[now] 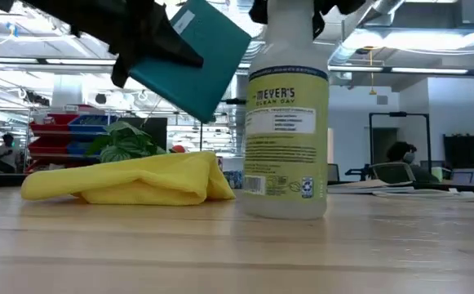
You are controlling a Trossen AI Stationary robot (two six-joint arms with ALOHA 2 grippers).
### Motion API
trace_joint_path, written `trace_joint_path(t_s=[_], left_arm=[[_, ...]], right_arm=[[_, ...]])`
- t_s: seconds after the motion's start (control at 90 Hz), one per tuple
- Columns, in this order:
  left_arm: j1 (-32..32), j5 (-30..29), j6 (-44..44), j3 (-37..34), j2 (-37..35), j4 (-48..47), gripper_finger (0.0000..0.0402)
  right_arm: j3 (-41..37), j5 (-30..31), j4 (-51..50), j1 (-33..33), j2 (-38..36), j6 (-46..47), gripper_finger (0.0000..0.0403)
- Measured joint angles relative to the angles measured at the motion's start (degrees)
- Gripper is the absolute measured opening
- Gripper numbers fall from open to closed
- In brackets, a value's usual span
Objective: Apply microfiber cloth
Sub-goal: Spray the blue tablet with the white spray bottle
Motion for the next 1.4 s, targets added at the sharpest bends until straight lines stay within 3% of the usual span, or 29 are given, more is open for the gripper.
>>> trace_joint_path(t_s=[0.144,0.489,0.656,1.022,1.4], left_arm=[[-2.0,0.0,-2.6,0.0,-1.8,-5.2,0.0009],[-3.7,0.1,-6.9,-0.4,-1.9,-13.4,0.0009],[-3.7,0.2,-7.1,-0.5,-2.0,-14.9,0.0009],[-3.7,0.1,-7.4,-0.5,-2.0,-15.5,0.0009],[-3.7,0.1,-7.8,-0.5,-1.9,-15.5,0.0009]], right_arm=[[0.9,3.5,-9.6,0.4,-2.9,4.1,0.0143],[0.0,19.6,-34.3,0.7,-16.7,12.8,0.0143],[-2.5,19.7,-37.3,0.6,-18.5,16.7,0.0144],[-4.6,19.3,-37.6,0.9,-17.9,18.1,0.0218],[-2.1,17.5,-51.2,0.7,-22.3,18.5,0.023]])
